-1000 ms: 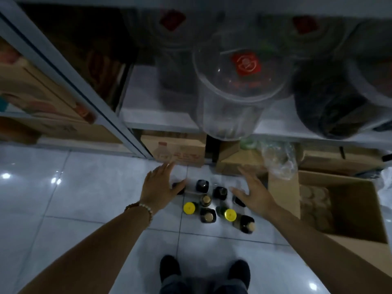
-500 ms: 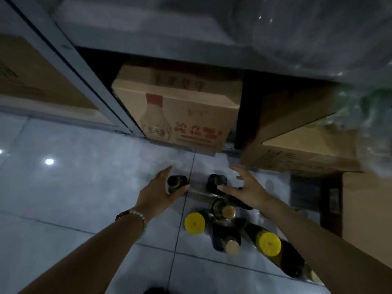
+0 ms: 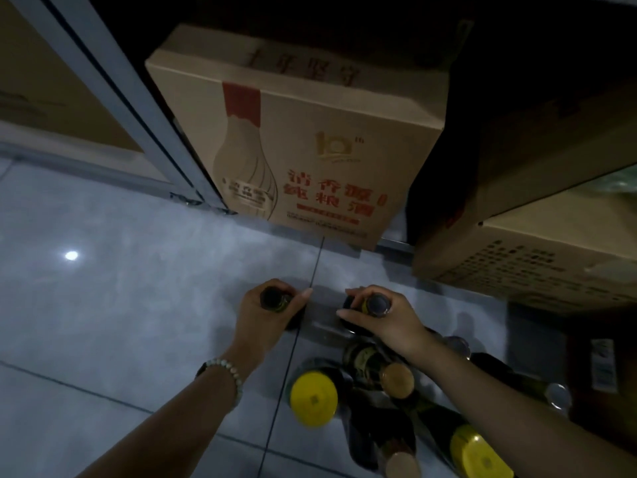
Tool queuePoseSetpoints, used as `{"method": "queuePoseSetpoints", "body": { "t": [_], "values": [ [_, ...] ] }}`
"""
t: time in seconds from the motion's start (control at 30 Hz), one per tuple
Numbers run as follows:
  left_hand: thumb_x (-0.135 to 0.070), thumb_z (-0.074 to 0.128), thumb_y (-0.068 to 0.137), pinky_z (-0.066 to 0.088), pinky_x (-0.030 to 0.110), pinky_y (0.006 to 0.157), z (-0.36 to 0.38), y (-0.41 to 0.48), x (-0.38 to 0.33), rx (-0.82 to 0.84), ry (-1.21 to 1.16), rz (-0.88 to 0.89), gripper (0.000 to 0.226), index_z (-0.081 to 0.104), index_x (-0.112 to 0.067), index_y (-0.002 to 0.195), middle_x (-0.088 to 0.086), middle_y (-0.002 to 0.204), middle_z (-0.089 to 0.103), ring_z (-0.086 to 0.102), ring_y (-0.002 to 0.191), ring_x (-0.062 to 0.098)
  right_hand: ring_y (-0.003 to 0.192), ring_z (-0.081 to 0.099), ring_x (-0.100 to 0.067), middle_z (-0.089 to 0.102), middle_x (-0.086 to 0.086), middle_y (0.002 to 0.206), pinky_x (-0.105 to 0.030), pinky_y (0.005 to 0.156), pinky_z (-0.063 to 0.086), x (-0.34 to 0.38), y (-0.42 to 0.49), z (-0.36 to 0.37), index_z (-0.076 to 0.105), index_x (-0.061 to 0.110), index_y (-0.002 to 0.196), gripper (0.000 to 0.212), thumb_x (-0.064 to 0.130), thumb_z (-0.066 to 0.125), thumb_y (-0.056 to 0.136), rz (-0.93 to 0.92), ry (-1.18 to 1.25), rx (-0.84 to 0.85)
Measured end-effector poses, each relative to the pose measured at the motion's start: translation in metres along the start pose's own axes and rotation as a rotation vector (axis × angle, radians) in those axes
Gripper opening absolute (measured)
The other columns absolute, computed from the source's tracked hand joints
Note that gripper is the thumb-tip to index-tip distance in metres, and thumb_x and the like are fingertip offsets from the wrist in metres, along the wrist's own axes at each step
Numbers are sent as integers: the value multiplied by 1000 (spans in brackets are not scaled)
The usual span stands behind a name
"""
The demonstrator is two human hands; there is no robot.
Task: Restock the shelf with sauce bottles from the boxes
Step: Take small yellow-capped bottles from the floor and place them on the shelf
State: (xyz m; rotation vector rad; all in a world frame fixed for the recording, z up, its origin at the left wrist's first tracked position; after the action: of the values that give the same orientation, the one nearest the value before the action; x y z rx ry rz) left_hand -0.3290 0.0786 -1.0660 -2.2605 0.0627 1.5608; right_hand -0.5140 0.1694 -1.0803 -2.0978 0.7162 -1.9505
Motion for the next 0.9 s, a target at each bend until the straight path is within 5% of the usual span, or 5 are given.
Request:
{"method": "queuePoseSetpoints", "body": {
  "t": [0.17, 0.37, 0.47, 0.73, 0.9],
  "values": [
    [-39, 69, 70, 46, 22, 54, 1, 2, -2, -54, -34, 54, 42, 49, -6, 53, 10, 51, 51, 52, 51, 14, 71, 60, -32, 60, -29, 75, -37, 74, 52, 7, 6, 1, 57, -12, 72, 31, 13, 75, 77, -81, 45, -101],
    [-33, 70, 76, 40, 16, 48, -13, 1, -27, -109, -2, 30, 43, 41, -9, 54, 4, 48, 43, 43, 44, 7, 55, 48, -12, 46, 1, 54, -19, 60, 45, 35, -2, -7, 47, 5, 63, 33, 18, 71, 83, -20, 75, -142],
    [-22, 71, 80, 38, 15, 48, -36, -6, -73, -123, 24, 65, 41, 43, -5, 56, 8, 50, 43, 41, 45, 8, 55, 48, -10, 47, 0, 55, -15, 59, 43, 80, -25, -17, 49, 4, 66, 31, 19, 70, 82, -55, 76, -178],
    [-27, 71, 77, 44, 24, 52, -134, -79, -336, -154, 52, 258, 48, 50, 13, 60, 33, 59, 51, 50, 54, 32, 54, 44, -17, 41, -19, 59, -12, 55, 41, 339, -147, -49, 44, -12, 63, 47, 25, 66, 84, -230, 54, -156],
    [-49, 65, 61, 36, 14, 44, -196, -165, -557, -70, -5, 423, 61, 45, 7, 48, 19, 44, 44, 42, 41, 10, 56, 51, -18, 46, -14, 57, -16, 60, 42, 521, -266, -70, 47, 3, 56, 45, 40, 65, 75, -276, 119, -171]
  ]
}}
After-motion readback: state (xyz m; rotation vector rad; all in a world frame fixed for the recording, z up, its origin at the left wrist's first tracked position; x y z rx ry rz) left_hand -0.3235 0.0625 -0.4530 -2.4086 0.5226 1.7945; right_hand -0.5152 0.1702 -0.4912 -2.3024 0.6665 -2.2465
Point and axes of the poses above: each hand's wrist, its own y-axis towards the middle knuckle, its own z-axis out of the palm, x = y × z, the point moved 8 cm from there along y, towards the middle knuckle
